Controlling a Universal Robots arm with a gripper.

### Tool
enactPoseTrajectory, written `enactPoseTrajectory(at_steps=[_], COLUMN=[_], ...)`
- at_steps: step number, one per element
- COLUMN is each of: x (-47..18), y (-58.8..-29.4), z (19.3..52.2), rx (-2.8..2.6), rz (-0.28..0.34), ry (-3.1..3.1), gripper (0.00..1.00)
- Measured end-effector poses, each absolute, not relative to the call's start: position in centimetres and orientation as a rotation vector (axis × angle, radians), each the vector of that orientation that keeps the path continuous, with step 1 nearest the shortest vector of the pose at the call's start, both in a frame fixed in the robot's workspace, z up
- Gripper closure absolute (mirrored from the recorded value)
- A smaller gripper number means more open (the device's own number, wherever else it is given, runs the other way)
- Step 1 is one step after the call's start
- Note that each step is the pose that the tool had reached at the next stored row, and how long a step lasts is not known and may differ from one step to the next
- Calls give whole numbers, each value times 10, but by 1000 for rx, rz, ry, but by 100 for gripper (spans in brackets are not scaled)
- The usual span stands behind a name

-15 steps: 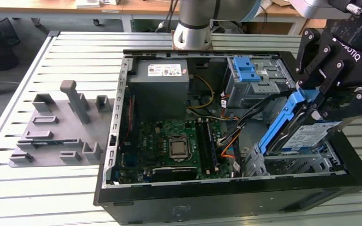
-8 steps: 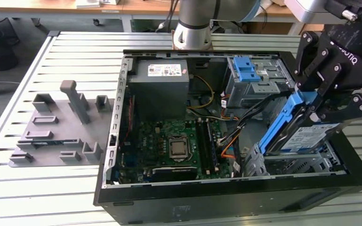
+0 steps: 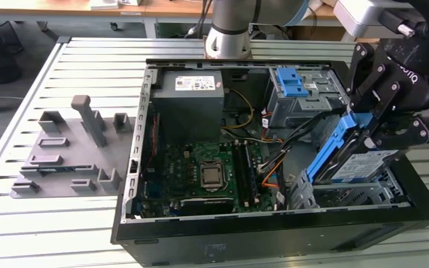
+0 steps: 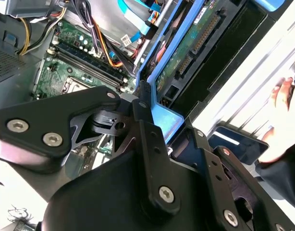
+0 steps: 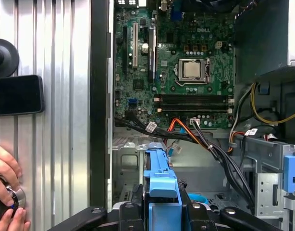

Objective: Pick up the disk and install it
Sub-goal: 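Insert the disk into the insertion slot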

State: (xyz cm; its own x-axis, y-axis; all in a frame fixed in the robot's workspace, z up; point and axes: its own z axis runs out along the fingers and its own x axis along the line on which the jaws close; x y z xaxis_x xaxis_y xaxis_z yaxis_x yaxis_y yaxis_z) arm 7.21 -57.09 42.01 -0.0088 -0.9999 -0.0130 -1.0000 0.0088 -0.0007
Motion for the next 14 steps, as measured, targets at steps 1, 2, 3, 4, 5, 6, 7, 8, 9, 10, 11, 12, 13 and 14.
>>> enactPoseTrajectory(at_steps=[1, 2, 3, 4, 5, 6, 7, 8, 9, 10, 11, 12, 13, 14], x=[72, 72, 73, 73, 73, 74, 74, 74, 75, 75, 75, 75, 75, 75], y=[-571, -571, -571, -571, -571, -571, -571, -571, -571, -571, -571, -571, -571, -571], z=[419, 418, 417, 417, 416, 415, 414, 413, 413, 412, 411, 410, 409, 408], rx=[-2205, -2204, -2204, -2204, -2203, -2203, -2203, -2203, -2202, -2202, -2202, -2202, -2202, -2202], rz=[14, 14, 14, 14, 14, 14, 14, 14, 15, 15, 15, 15, 15, 15], ry=[2225, 2225, 2225, 2226, 2226, 2226, 2227, 2227, 2227, 2228, 2228, 2228, 2228, 2228], gripper=[64, 64, 64, 64, 64, 64, 64, 64, 64, 64, 64, 64, 64, 64])
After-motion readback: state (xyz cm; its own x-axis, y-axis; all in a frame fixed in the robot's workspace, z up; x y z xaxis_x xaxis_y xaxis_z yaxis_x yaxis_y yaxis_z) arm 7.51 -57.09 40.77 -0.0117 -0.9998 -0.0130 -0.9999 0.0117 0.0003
